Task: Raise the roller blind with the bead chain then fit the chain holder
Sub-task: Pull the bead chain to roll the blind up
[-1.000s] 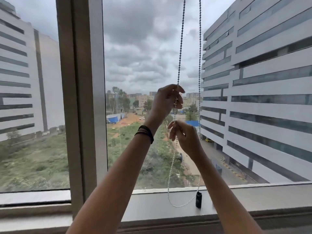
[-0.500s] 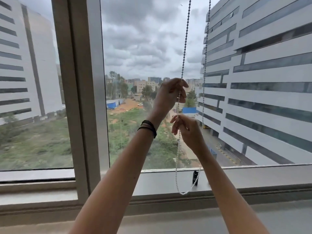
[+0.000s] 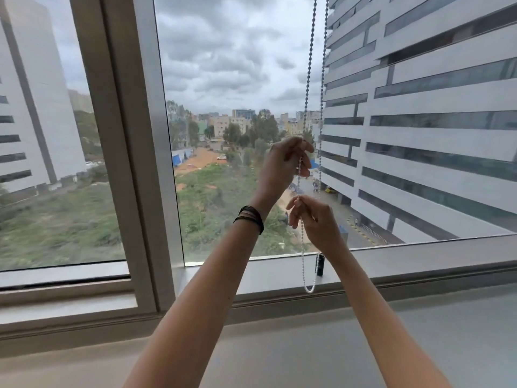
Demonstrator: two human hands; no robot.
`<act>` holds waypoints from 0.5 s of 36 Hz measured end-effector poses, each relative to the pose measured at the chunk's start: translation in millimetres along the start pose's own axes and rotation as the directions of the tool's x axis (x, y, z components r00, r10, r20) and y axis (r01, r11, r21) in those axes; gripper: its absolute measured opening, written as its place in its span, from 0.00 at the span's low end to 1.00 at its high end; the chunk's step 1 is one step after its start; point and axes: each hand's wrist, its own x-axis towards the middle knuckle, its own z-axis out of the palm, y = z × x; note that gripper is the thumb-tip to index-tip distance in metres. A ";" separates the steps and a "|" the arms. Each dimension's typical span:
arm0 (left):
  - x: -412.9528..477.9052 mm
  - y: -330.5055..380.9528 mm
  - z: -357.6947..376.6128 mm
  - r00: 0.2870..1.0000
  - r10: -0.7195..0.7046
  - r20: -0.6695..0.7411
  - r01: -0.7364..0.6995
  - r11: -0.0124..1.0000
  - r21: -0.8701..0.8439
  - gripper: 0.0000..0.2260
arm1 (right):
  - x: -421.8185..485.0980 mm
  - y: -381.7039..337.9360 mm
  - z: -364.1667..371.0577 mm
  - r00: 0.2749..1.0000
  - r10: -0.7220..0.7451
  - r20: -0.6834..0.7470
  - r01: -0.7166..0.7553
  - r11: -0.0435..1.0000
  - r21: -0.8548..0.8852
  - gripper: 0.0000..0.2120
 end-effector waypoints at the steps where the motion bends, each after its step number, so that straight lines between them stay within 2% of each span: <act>1: -3.4 -1.2 0.4 1.000 -0.008 0.003 0.008 1.000 0.007 0.13 | -4.1 0.4 0.0 1.000 0.012 0.005 -0.012 1.000 -0.002 0.13; 12: -44.3 -24.3 10.9 0.996 -0.084 0.028 0.084 0.996 0.016 0.13 | -50.8 10.3 3.1 0.984 0.169 0.056 -0.168 0.986 -0.015 0.14; 18: -60.9 -30.0 18.0 0.999 -0.037 0.001 0.037 0.999 0.040 0.11 | -63.9 12.3 2.9 0.983 0.174 0.049 -0.172 0.984 -0.049 0.12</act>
